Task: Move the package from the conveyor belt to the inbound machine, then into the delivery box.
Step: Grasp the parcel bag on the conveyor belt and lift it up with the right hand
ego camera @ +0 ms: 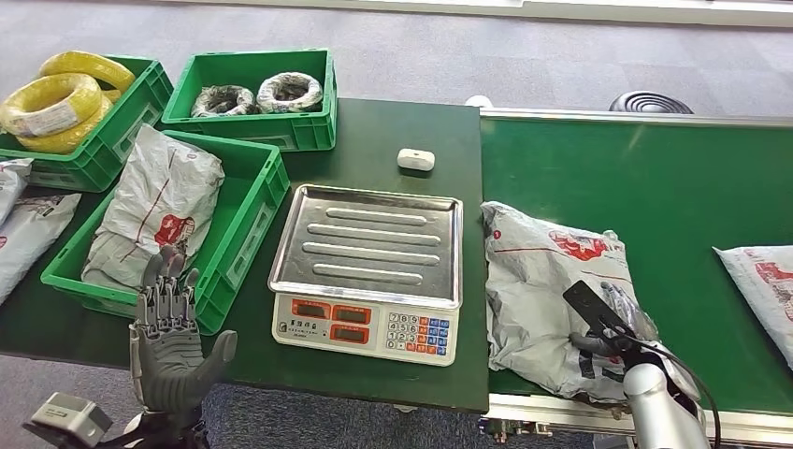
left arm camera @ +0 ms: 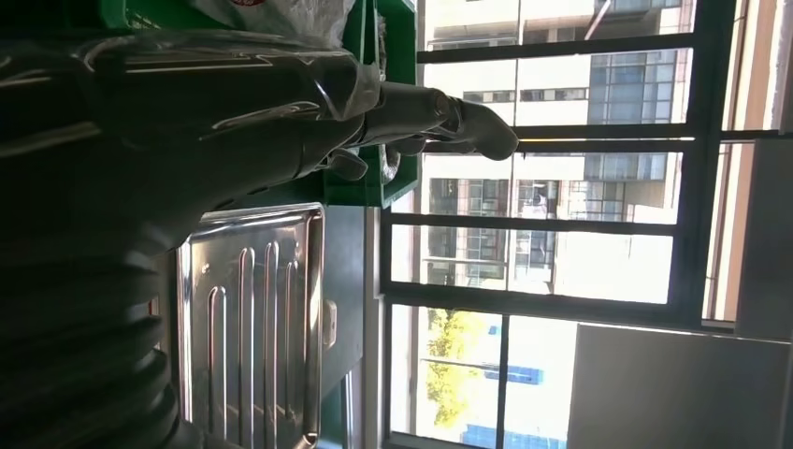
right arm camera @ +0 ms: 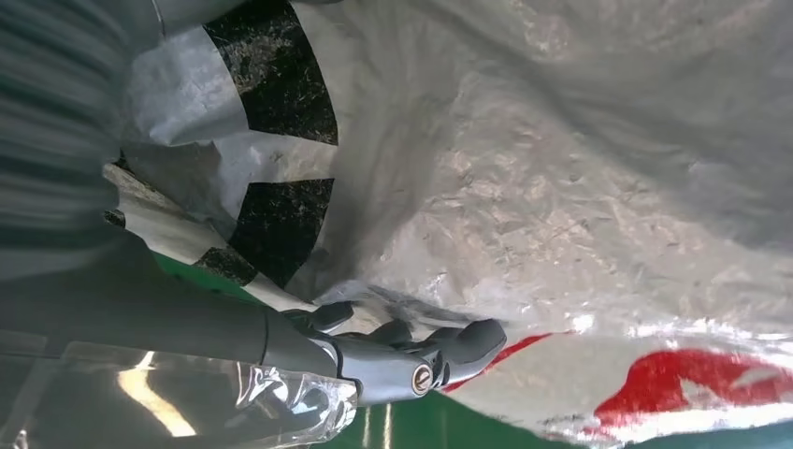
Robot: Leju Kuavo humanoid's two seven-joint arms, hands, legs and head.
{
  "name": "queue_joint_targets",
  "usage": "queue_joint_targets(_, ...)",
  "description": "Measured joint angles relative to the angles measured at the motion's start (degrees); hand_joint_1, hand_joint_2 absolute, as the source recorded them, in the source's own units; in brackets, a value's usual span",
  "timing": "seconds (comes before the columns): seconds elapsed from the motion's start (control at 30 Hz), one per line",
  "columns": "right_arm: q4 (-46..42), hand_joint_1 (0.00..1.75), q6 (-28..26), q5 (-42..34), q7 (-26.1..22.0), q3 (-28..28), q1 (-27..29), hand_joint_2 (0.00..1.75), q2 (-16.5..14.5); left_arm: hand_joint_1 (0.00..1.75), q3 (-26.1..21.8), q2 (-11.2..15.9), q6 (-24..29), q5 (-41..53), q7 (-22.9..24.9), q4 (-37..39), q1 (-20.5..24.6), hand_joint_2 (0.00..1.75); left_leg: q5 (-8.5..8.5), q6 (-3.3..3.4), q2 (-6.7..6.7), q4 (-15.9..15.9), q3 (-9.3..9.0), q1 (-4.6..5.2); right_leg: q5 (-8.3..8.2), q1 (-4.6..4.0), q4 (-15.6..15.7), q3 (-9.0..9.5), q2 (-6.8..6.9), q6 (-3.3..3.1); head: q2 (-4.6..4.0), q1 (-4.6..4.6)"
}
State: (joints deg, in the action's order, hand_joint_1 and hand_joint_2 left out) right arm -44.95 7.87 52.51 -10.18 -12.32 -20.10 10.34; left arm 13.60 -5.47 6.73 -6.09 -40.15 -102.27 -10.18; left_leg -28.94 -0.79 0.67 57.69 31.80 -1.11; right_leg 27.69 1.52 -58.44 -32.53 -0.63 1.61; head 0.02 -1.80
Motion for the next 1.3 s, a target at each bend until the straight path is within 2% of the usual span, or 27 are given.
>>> queue_joint_targets(0.2,9.5,0.0,6.9,0.3,-8.3,2.9,-4.8,1.75,2.6,0.0,-1.2,-0.4,-0.4,0.0,0.0,1.3,3.6,1.75,0.0,0.0,-0.05,0.0,-0.07,0.0,-0.02,-0.01,0.0,0.07,-0.05,-0.02,0.0,0.02)
queue_joint_targets(0.37,14.1,0.0,10.3,-1.5,-14.1,5.2,-7.0,1.75,3.5,0.0,-2.0,-0.6,0.4,0.8,0.0,1.2,3.5,1.75,0.0,0.0,-0.1,0.0,-0.13,-0.01,-0.03,-0.02,0.0,0.09,-0.1,-0.03,0.0,0.0)
queue_joint_targets(0.4,14.5,0.37,10.5,-2.0,-14.6,5.5,-7.1,1.75,3.6,0.0,-2.1,-0.5,0.5,0.8,0.0,1.0,3.2,1.75,0.0,0.0,-0.1,0.0,-0.13,-0.01,-0.03,-0.02,0.0,0.08,-0.1,-0.03,0.0,0.0)
queue_joint_targets(0.5,15.0,1.68,10.7,-4.0,-15.2,6.2,-7.1,1.75,3.9,0.0,-2.3,0.2,0.2,0.4,0.0,1.0,2.2,1.75,-0.01,-0.01,-0.09,0.0,-0.14,-0.02,-0.02,-0.03,0.0,0.07,-0.1,-0.03,0.0,0.01)
queue_joint_targets(0.53,15.2,1.75,10.7,-5.0,-15.5,6.4,-7.0,1.75,4.1,0.0,-2.4,0.7,-0.1,0.0,0.0,1.1,1.9,1.75,-0.01,-0.01,-0.08,0.0,-0.14,-0.02,-0.01,-0.03,0.0,0.07,-0.09,-0.03,0.0,0.01)
queue_joint_targets(0.67,15.3,1.75,9.4,-8.2,-17.0,6.9,-6.1,1.75,5.1,0.0,-3.0,2.9,-1.3,-1.8,0.0,2.0,1.2,1.75,-0.01,-0.01,-0.06,0.0,-0.17,-0.02,0.0,-0.04,0.0,0.11,-0.08,-0.03,0.0,0.0)
queue_joint_targets(0.77,14.1,1.75,6.6,-9.2,-17.9,6.9,-4.6,1.75,5.5,0.0,-3.4,3.6,-1.7,-2.0,0.0,2.5,1.1,1.75,-0.01,-0.01,-0.03,0.0,-0.2,-0.02,0.0,-0.03,0.0,0.2,-0.05,-0.02,0.0,0.01)
queue_joint_targets(0.9,10.6,1.75,0.2,-9.0,-16.6,6.8,-3.1,1.75,5.2,0.0,-3.6,2.4,0.3,-0.2,0.0,2.1,0.7,1.75,-0.01,-0.01,-0.03,0.0,-0.15,0.01,0.0,0.0,0.0,0.21,-0.05,-0.01,0.0,0.01)
queue_joint_targets(1.03,4.4,1.75,-8.6,-7.1,-12.0,6.4,-2.6,1.75,4.3,0.0,-3.2,0.8,3.0,0.7,0.0,0.2,-0.1,1.75,-0.01,0.0,-0.03,0.0,-0.11,0.02,-0.01,0.02,0.0,0.15,-0.05,0.0,0.0,0.0)
queue_joint_targets(1.17,-3.8,1.75,-12.3,-5.4,-9.2,6.1,-1.8,1.75,3.5,0.0,-2.9,-0.1,3.6,0.8,0.0,-1.4,-0.7,1.75,-0.01,-0.01,-0.02,0.0,-0.11,0.0,-0.01,0.0,0.0,0.12,-0.05,-0.01,0.0,-0.01)
queue_joint_targets(1.3,-16.4,1.75,-16.8,-1.6,-6.1,5.8,1.2,1.75,2.0,0.0,-2.8,-1.1,3.1,1.4,0.0,-2.8,-1.2,1.75,-0.01,-0.01,-0.01,0.0,-0.05,-0.01,0.0,-0.01,0.0,0.05,-0.04,-0.01,0.0,-0.01)
